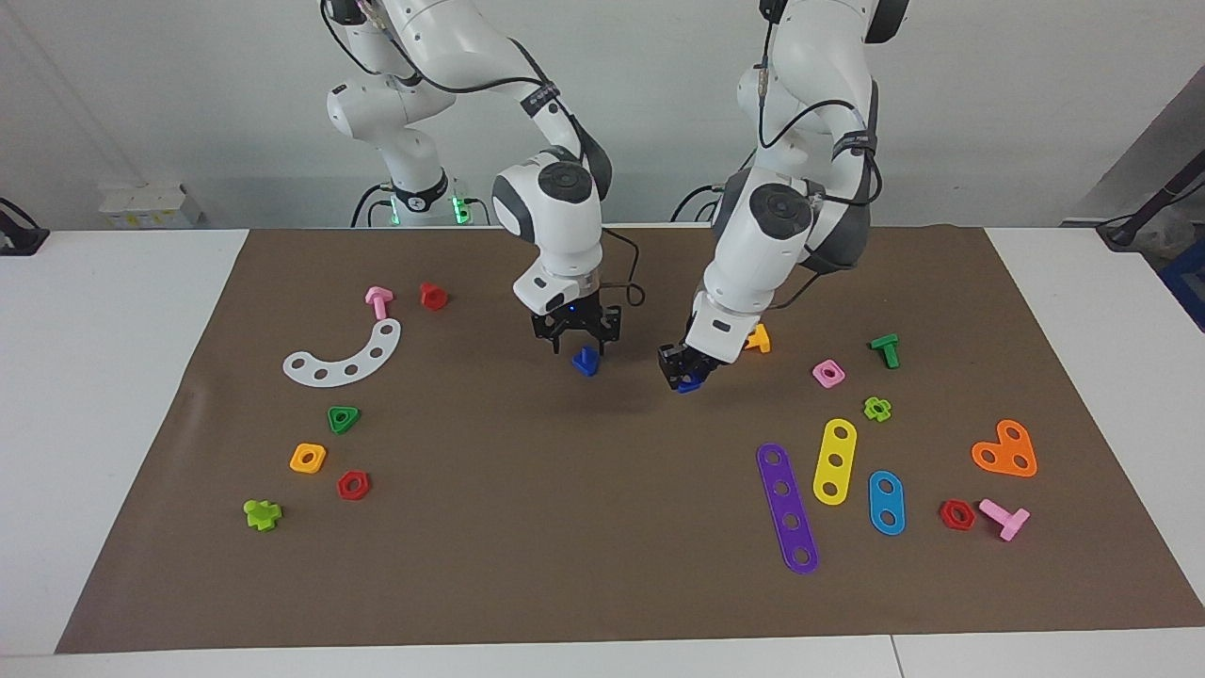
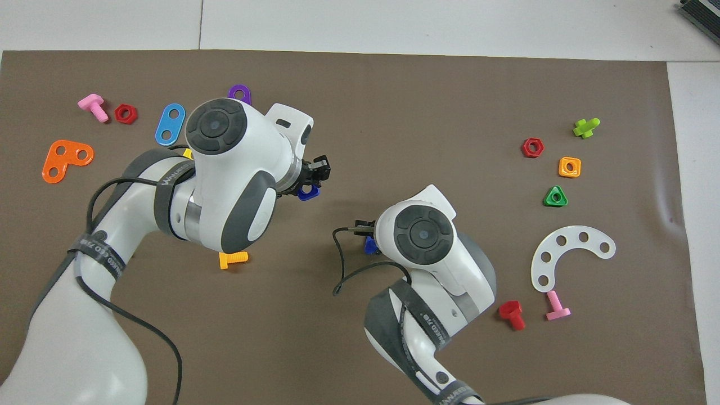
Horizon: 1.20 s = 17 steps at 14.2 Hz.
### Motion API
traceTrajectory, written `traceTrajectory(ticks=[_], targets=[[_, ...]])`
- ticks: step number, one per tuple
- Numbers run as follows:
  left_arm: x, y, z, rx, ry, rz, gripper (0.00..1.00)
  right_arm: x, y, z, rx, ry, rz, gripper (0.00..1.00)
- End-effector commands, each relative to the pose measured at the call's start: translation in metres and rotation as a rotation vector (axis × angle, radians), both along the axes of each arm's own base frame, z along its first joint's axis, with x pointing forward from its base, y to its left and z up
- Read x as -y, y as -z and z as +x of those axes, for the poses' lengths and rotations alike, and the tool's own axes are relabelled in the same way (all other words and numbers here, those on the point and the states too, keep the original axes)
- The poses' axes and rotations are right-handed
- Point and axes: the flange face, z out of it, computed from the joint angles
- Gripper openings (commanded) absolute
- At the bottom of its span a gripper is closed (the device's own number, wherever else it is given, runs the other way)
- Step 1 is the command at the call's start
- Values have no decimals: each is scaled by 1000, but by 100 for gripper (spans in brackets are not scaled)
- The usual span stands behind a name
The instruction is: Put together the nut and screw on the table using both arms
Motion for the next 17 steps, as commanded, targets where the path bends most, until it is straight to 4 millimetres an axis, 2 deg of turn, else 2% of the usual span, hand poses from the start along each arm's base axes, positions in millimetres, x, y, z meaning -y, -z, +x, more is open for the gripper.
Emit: traceTrajectory(ticks=[1,3,6,8,10,13,17], targets=[[36,12,-14,-16,-8,-7,0,51,-50,6,23,45,-15,94],[52,14,-24,-26,-20,-20,0,90,-78,11,34,40,-22,94],[86,25,-49,-63,-17,-40,0,163,-114,22,43,56,-27,94],[105,35,-62,-73,-5,-42,0,199,-129,28,49,73,-34,94],[113,41,-71,-85,8,-37,0,232,-152,37,43,70,-44,94],[121,53,-88,-110,34,-17,0,267,-180,47,42,40,-56,95],[123,61,-95,-118,42,-6,0,276,-211,49,25,-10,-66,95]])
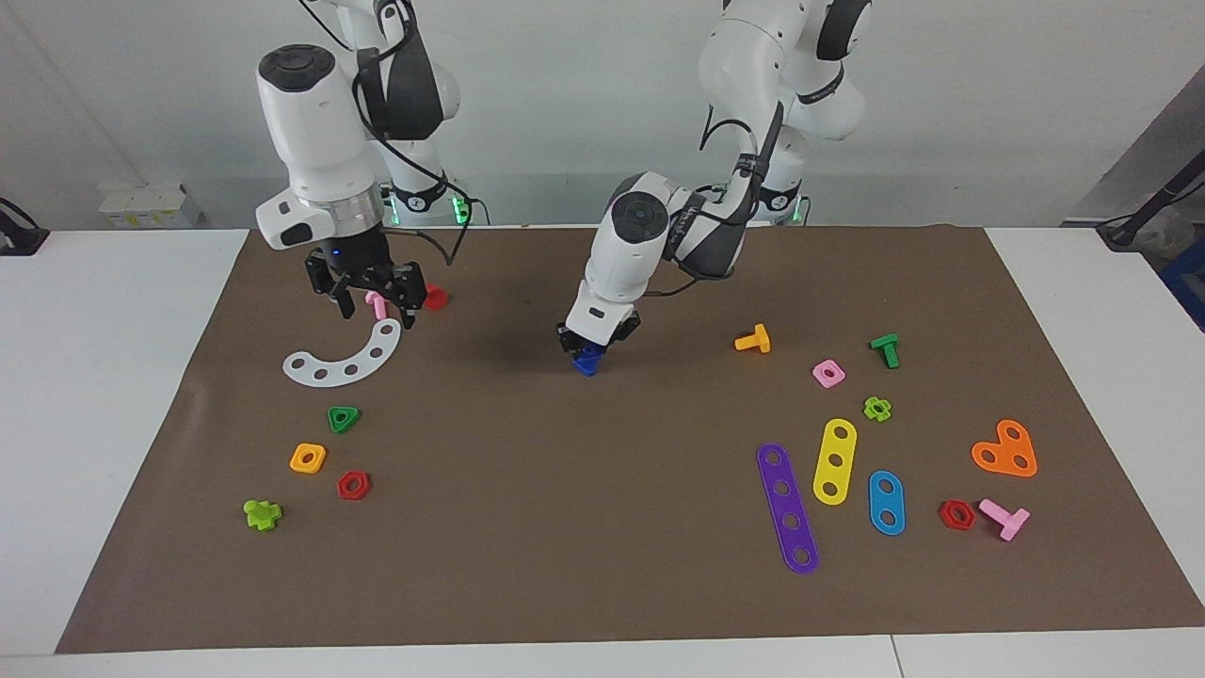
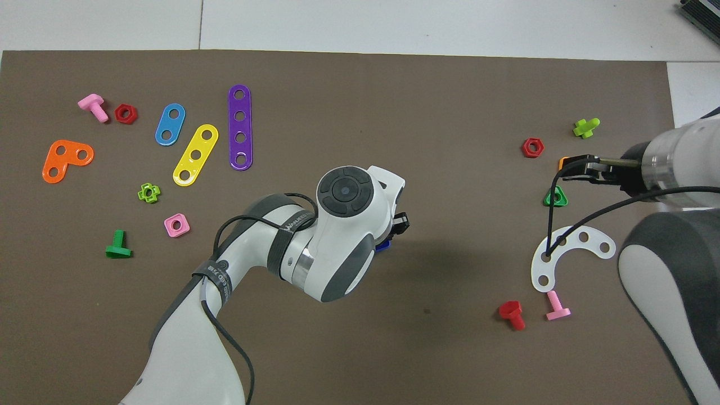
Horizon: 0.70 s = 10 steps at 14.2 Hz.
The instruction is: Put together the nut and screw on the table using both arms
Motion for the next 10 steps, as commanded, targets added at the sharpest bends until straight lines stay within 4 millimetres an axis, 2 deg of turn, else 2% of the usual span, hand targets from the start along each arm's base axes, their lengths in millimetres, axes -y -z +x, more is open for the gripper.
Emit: traceTrajectory(ticks=[1,4,7,10], targets=[[1,16,-12,-25,-5,11,0,4,-20,9,-27,-43,4,95],[-2,15,-7,-6,7,29,0,3,-37,15,-60,-54,8,95],[-6,14,-3,-5,5,35,0,1,-29,12,-79,-71,5,97],[-9,16,-3,-1,16,55,0,10,-24,8,-96,-101,0,97]])
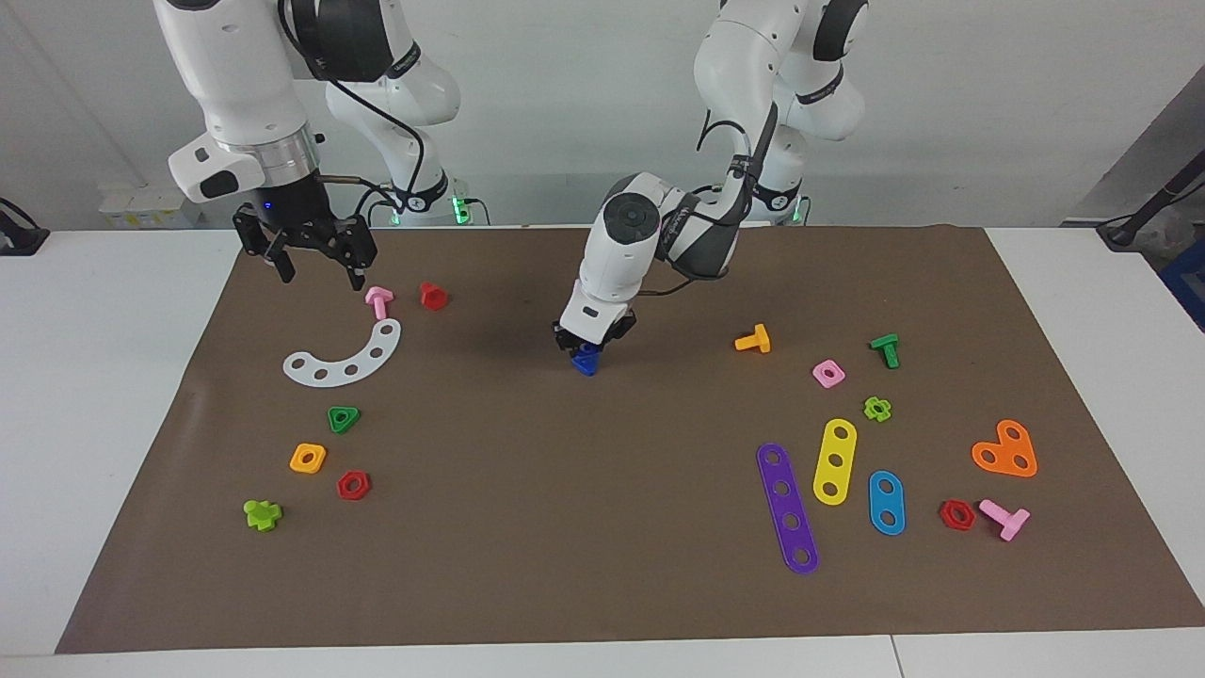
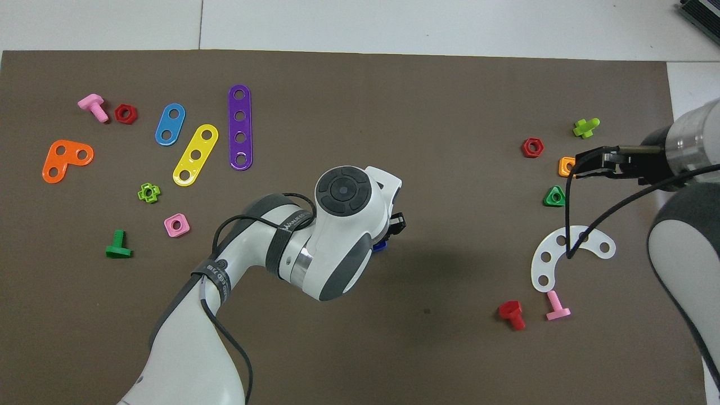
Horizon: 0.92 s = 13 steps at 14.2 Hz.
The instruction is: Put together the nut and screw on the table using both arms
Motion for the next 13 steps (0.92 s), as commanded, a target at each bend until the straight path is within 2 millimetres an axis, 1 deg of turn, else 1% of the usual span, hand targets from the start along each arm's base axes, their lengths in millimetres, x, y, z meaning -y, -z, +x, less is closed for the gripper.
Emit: traceTrajectory(ticks=[1,4,7,8,9,10,11,13], targets=[[-3,6,-3,11,21,38,0,7,3,-3,-24,-36,11,97],[-3,15,-10,10,27,44,0,5,9,-8,-35,-40,11,97],[-3,23,-16,9,32,48,0,3,9,-9,-34,-45,11,97],[-3,23,-16,16,30,43,15,2,9,-9,-31,-45,11,97],[-3,23,-15,21,28,39,54,2,9,-8,-28,-46,12,97],[-3,23,-15,20,26,41,87,2,8,-8,-23,-47,12,97],[-3,22,-15,17,27,43,100,1,9,-7,-24,-47,28,97],[-11,13,-2,19,8,43,100,2,9,-7,-26,-52,72,97]])
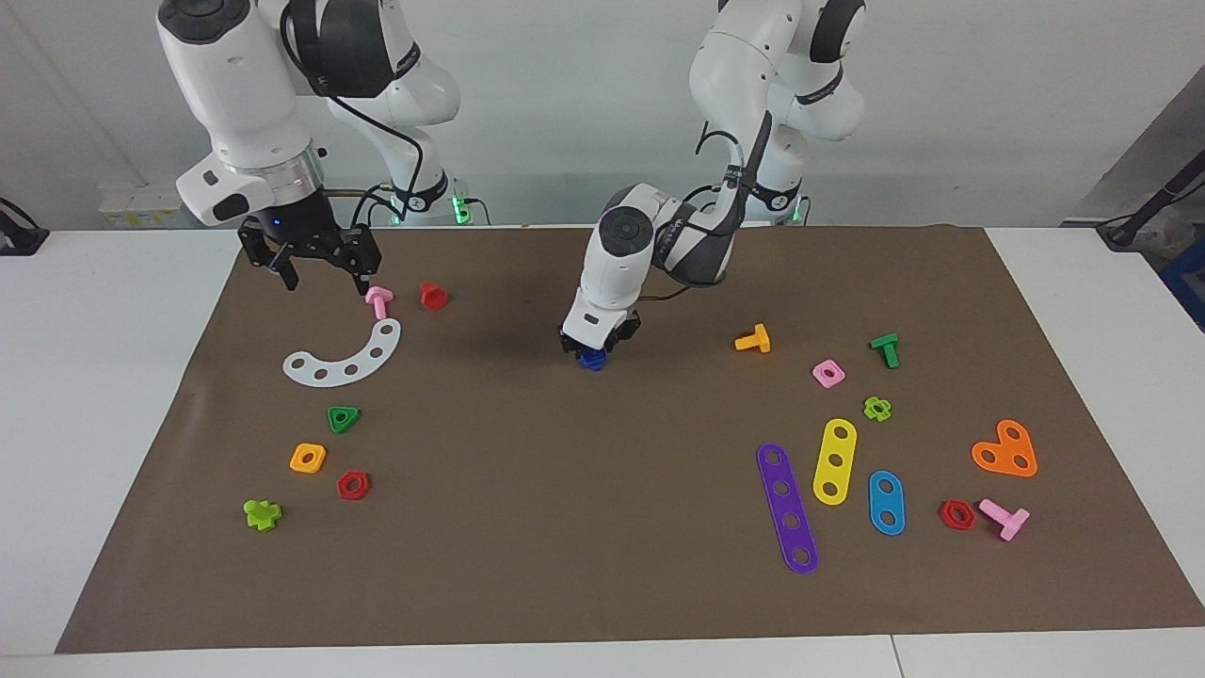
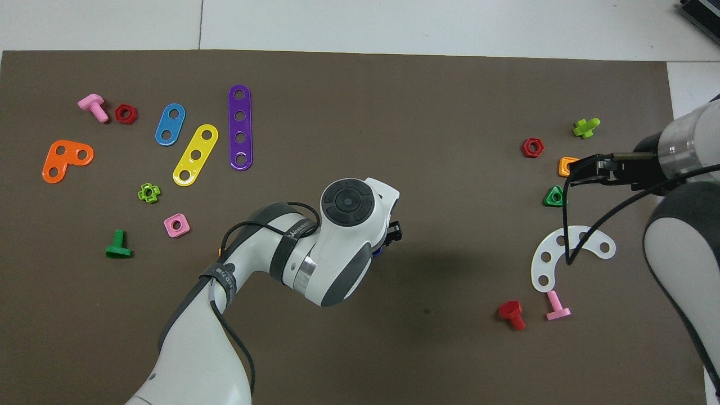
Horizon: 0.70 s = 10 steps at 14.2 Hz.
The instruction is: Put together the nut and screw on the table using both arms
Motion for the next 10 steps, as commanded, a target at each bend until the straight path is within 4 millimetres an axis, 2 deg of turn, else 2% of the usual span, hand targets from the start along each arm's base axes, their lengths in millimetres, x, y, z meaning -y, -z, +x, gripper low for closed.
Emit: traceTrajectory(ticks=[1,3,4,5,6,7,9,10], targets=[[-12,-21,18,22,-18,13,100,5,-1,-5,6,-27,40,97],[-48,-50,56,-5,-65,34,100,2,-1,-5,4,-32,38,97],[-73,-65,73,-7,-104,32,100,3,-2,-5,6,-32,34,97],[-102,-92,85,6,-132,17,100,0,-4,-6,3,-36,30,97],[-123,-113,89,16,-108,7,100,-2,-9,-6,13,-35,23,97],[-155,-130,98,17,-96,9,100,-2,-14,-5,19,-37,22,97],[-206,-160,106,31,-35,0,100,5,-20,-8,5,-28,21,97],[-231,-169,109,30,-4,-4,100,6,-22,-9,1,-28,21,97]])
